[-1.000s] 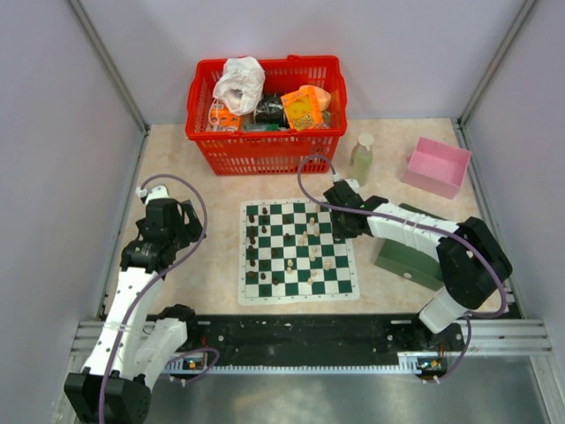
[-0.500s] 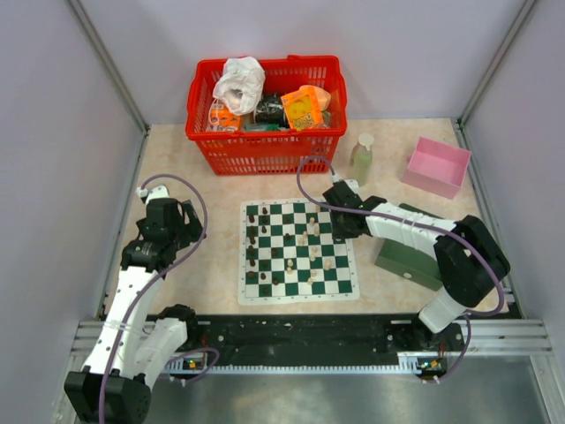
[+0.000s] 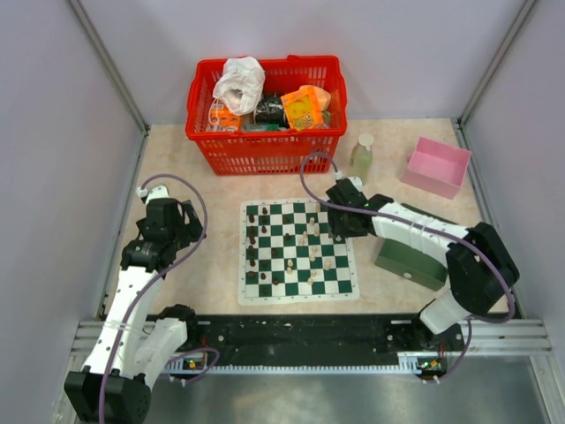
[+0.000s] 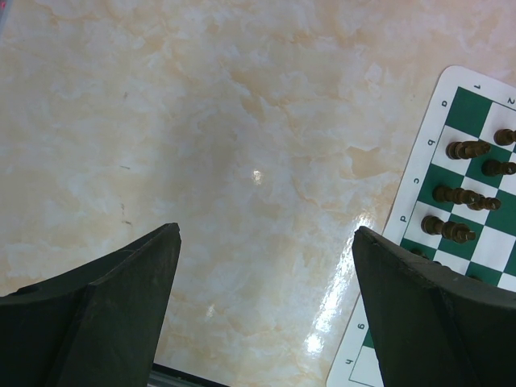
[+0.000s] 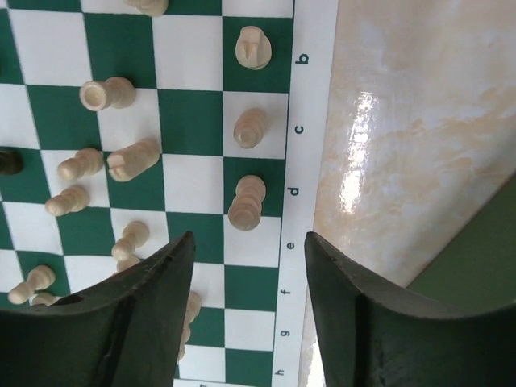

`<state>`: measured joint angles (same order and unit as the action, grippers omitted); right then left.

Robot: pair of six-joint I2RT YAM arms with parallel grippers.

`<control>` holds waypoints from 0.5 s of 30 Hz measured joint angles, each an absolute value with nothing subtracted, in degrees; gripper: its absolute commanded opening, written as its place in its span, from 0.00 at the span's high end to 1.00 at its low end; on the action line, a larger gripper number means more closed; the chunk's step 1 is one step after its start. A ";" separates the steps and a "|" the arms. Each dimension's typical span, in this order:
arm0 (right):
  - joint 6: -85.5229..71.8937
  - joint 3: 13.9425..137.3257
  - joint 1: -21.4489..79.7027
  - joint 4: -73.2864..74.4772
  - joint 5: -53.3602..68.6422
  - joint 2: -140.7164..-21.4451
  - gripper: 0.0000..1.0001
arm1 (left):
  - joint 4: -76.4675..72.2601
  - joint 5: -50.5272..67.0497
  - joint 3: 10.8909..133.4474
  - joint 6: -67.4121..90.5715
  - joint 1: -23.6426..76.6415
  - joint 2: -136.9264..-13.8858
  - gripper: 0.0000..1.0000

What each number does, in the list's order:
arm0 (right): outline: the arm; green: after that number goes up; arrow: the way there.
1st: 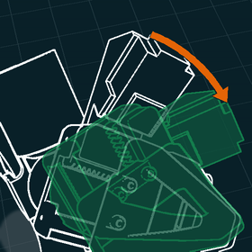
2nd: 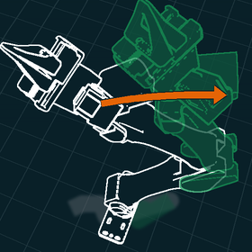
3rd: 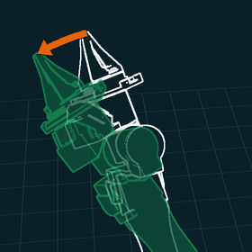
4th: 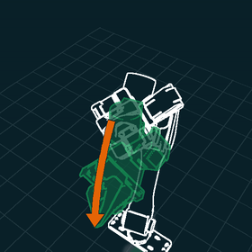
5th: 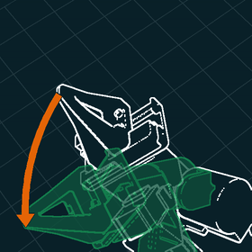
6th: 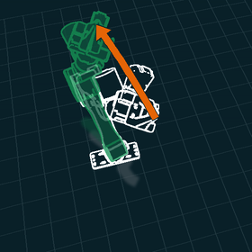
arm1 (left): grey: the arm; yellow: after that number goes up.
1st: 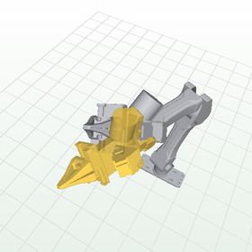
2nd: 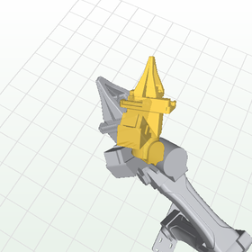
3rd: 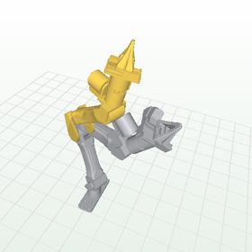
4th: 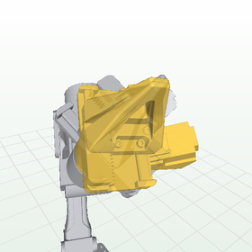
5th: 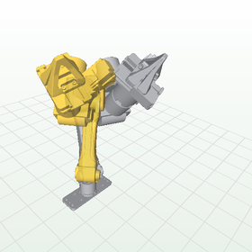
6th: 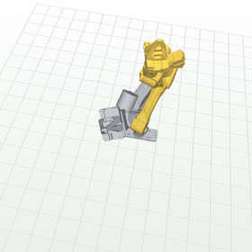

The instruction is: Set up the chess pieces on the board

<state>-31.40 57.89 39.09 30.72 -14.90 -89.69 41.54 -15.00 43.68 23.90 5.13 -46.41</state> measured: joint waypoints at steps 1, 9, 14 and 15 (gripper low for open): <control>-31.38 57.89 39.09 31.05 -14.85 -88.77 0.40 | 41.54 -15.00 43.68 23.90 5.13 -46.41 0.07; -33.45 57.89 41.41 32.99 -13.41 -81.06 0.35 | 41.54 -15.00 43.68 23.90 5.13 -46.41 0.07; -35.77 57.87 47.72 33.50 -12.12 -81.30 0.35 | 41.54 -15.00 43.68 23.90 5.13 -46.41 0.07; -36.27 57.87 48.69 33.71 -12.03 -81.73 0.35 | 41.52 -15.00 43.68 23.90 5.13 -46.41 0.07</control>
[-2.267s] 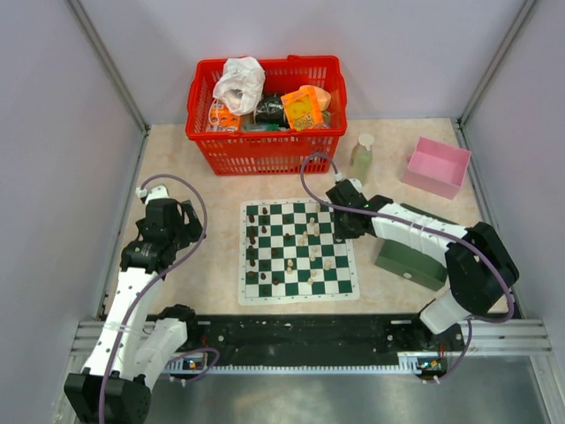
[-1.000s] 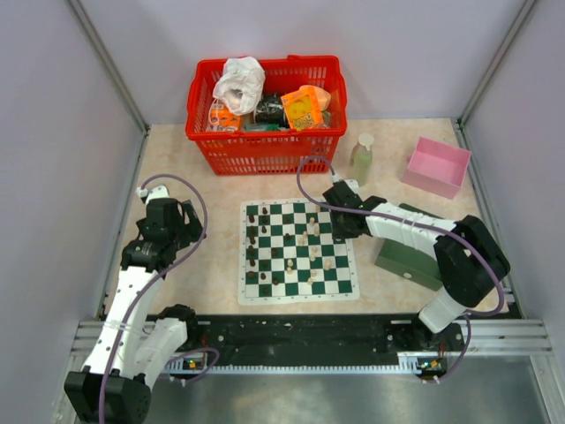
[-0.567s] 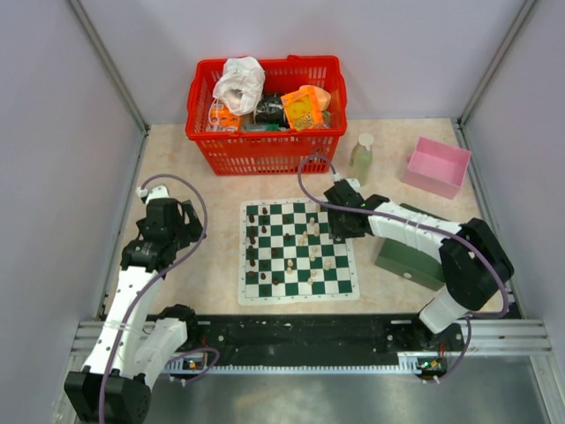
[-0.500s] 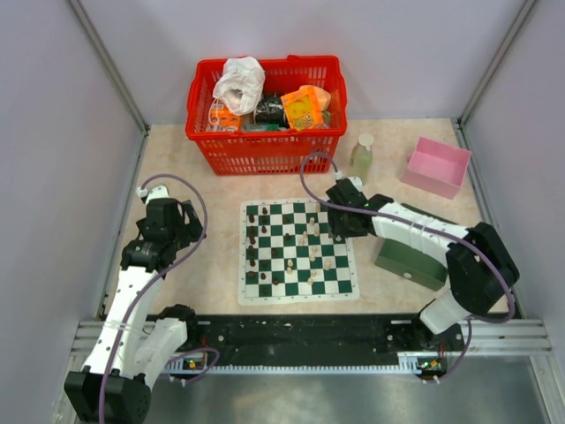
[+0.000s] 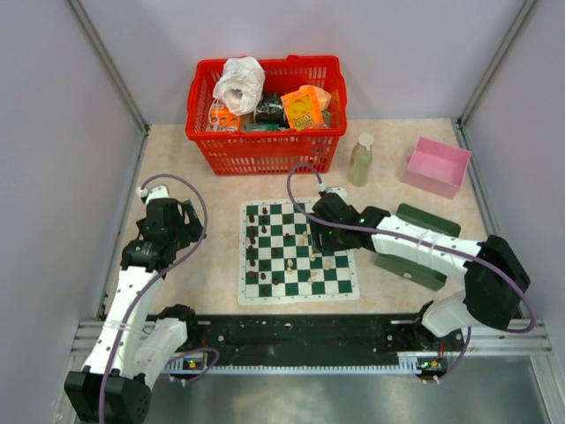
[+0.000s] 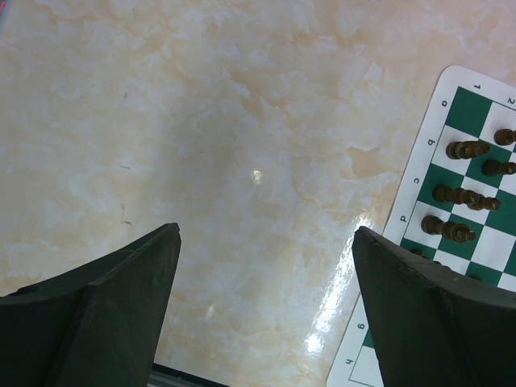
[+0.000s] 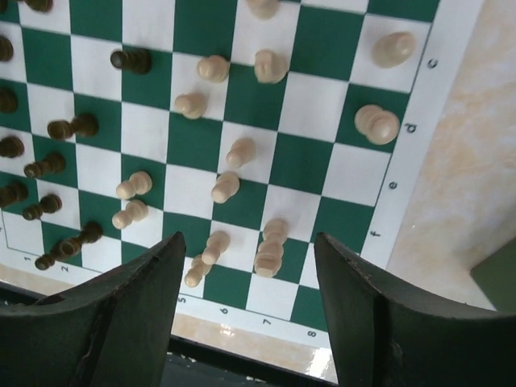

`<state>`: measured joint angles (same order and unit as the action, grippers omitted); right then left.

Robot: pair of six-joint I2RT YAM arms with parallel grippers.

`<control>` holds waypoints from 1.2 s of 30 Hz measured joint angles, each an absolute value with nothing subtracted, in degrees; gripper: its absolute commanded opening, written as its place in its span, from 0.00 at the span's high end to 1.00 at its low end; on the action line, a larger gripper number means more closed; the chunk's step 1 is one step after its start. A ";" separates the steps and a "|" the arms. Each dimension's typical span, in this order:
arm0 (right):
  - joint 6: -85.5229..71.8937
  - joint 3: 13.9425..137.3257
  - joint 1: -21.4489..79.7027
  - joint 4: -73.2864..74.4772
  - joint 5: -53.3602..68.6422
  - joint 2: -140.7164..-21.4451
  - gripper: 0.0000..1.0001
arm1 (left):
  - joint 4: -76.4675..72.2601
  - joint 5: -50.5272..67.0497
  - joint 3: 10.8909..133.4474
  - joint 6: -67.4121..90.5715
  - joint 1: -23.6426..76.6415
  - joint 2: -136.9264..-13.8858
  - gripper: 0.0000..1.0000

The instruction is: Set up the chess pieces on the board

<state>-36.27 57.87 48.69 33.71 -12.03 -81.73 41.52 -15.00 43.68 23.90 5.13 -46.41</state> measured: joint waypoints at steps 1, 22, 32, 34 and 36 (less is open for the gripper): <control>-36.80 57.87 49.65 33.95 -11.92 -82.37 0.34 | 41.52 -15.00 43.68 23.90 5.13 -46.41 0.07; -41.87 56.53 53.15 37.45 -11.92 -87.57 0.54 | 41.52 -14.96 43.68 23.90 5.13 -46.41 0.07; -41.82 56.51 53.15 37.52 -11.88 -87.81 0.66 | 41.52 -14.96 43.68 23.90 5.13 -46.41 0.07; -41.80 56.51 53.15 37.52 -11.90 -87.83 0.67 | 41.52 -14.96 43.68 23.90 5.13 -46.41 0.07; -41.80 56.51 53.15 37.52 -11.90 -87.83 0.69 | 41.52 -14.96 43.68 23.90 5.13 -46.41 0.07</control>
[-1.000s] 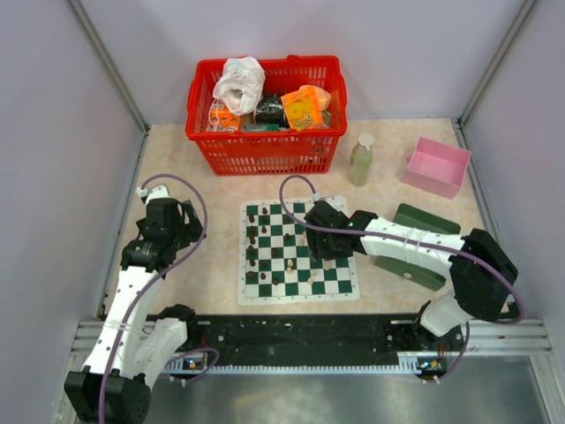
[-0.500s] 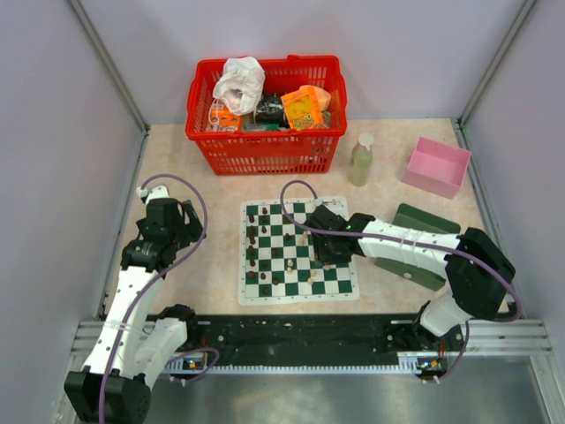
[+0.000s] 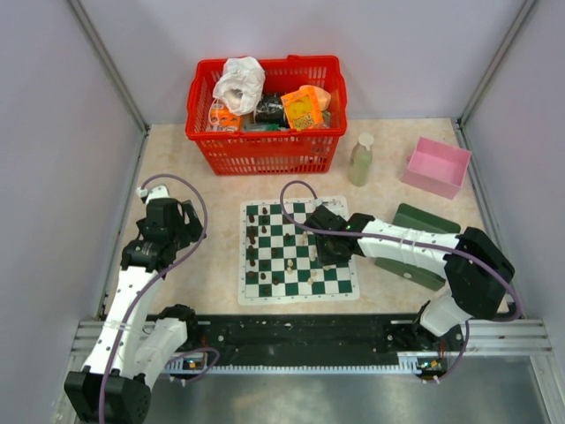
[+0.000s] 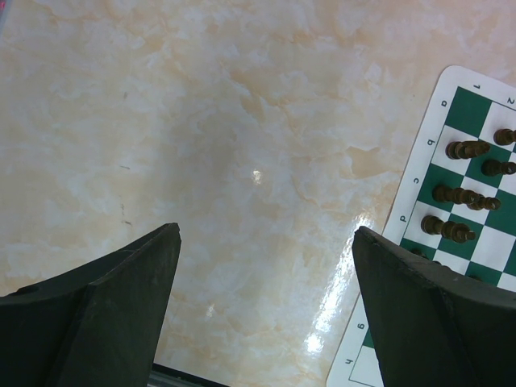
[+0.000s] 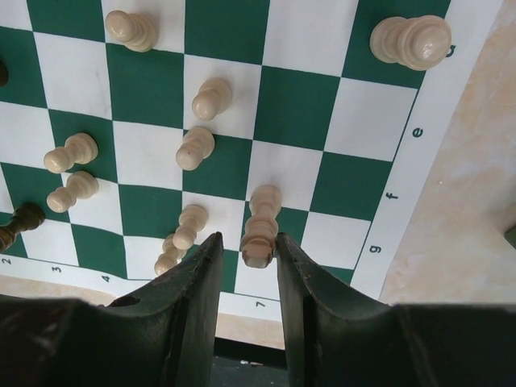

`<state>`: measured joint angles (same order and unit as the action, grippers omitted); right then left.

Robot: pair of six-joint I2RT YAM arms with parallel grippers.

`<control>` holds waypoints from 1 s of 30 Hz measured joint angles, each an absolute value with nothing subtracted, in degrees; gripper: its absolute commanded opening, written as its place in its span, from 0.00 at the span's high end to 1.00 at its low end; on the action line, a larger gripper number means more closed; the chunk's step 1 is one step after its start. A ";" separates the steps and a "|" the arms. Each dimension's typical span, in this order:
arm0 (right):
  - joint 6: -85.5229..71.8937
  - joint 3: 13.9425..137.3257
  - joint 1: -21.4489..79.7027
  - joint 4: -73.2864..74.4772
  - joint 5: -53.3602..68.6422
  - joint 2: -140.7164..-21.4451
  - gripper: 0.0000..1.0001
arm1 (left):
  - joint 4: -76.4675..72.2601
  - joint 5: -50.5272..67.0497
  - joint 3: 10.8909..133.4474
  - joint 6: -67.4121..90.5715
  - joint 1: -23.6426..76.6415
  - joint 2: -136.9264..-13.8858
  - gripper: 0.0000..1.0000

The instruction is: Set up the chess pieces on the board

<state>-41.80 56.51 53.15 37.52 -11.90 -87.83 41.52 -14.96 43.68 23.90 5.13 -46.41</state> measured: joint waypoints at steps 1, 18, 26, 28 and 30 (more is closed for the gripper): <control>-41.82 56.51 53.15 37.52 -11.90 -87.83 0.70 | 41.52 -14.96 43.68 23.90 5.13 -46.41 0.07; -41.60 57.19 53.06 39.22 -13.85 -87.77 0.83 | 41.52 -14.96 43.68 23.90 5.13 -46.39 0.07; -41.56 56.53 47.09 38.79 -13.43 -83.29 0.83 | 41.52 -14.85 43.68 23.90 5.13 -46.39 0.07; -41.41 55.64 44.91 38.06 -13.17 -81.73 0.83 | 41.52 -14.81 43.68 23.90 5.13 -46.39 0.07; -41.10 55.00 43.35 37.50 -12.88 -80.95 0.83 | 41.52 -14.81 43.68 23.90 5.13 -46.39 0.07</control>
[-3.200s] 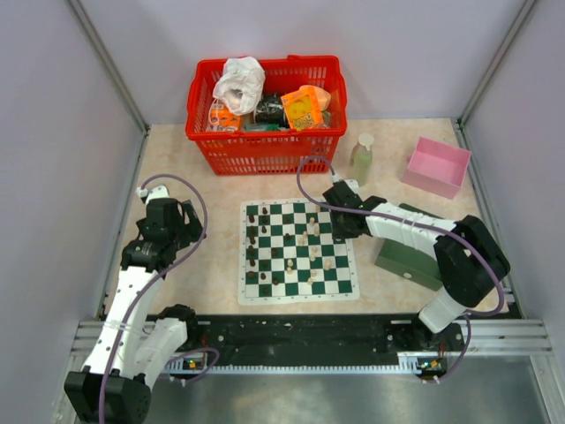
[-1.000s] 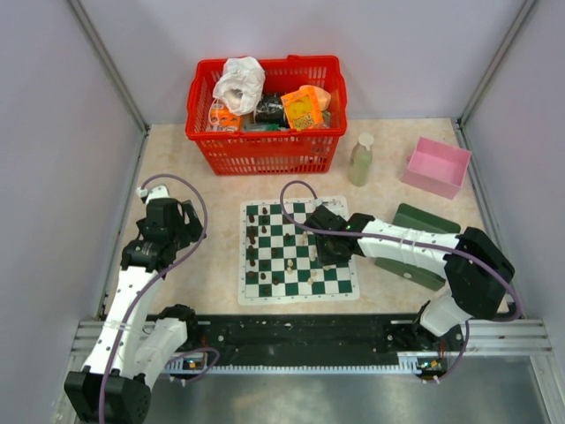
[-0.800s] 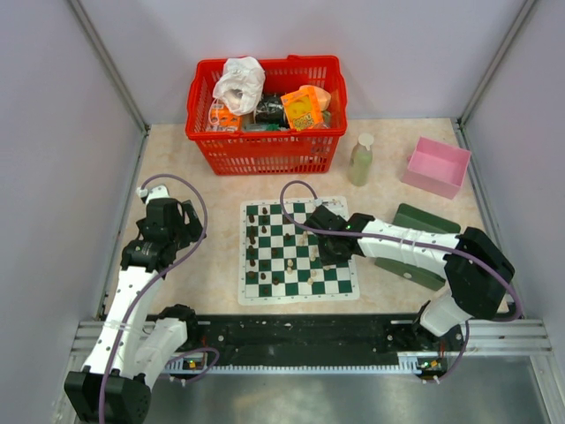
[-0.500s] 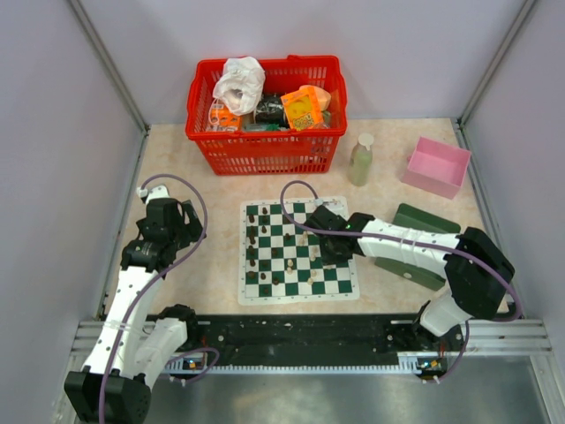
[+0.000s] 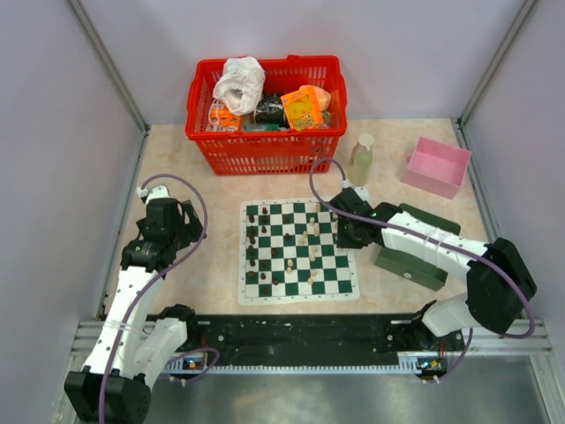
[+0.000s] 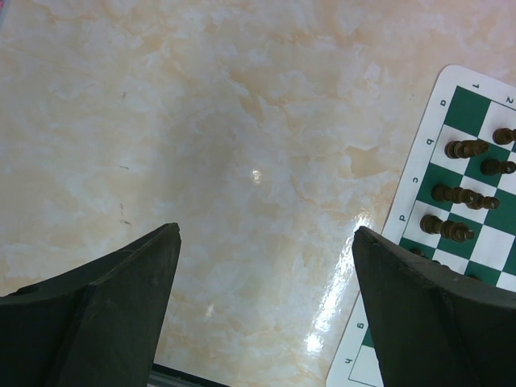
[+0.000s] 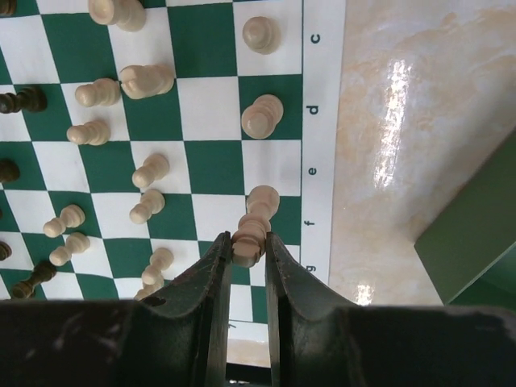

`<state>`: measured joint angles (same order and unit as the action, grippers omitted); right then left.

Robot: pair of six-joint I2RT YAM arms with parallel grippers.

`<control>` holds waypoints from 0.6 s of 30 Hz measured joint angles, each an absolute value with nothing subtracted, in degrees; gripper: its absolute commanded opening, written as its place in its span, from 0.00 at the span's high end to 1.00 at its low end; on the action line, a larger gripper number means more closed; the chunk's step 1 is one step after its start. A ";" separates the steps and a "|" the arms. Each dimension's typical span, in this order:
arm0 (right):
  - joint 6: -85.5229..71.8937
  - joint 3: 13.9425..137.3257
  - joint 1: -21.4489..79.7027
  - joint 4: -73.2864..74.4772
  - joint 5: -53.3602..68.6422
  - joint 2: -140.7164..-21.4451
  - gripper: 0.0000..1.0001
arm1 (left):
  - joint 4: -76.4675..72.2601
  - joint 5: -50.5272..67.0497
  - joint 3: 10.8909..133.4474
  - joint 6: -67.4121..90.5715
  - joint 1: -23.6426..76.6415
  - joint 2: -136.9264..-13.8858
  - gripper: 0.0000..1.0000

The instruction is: Set up the chess pieces on the board

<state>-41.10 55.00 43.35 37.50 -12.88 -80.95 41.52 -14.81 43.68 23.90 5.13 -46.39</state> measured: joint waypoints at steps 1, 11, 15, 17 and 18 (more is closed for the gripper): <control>-40.99 54.83 42.92 37.28 -12.80 -80.90 0.83 | 41.52 -14.81 43.68 23.90 5.13 -46.39 0.07; -40.10 52.58 40.64 34.59 -10.50 -80.88 0.82 | 41.52 -14.81 43.68 23.90 5.13 -46.39 0.07; -40.05 51.66 39.94 33.61 -10.02 -80.90 0.82 | 41.52 -14.81 43.68 23.90 5.13 -46.41 0.07; -40.07 51.35 39.86 32.95 -9.80 -80.93 0.82 | 41.52 -14.81 43.68 23.90 5.13 -46.41 0.07; -40.07 51.31 39.83 32.69 -9.67 -81.01 0.82 | 41.52 -14.81 43.68 23.90 5.13 -46.41 0.07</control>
<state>-40.07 51.31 39.83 32.69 -9.67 -81.01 41.52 -14.81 43.68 23.90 5.13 -46.41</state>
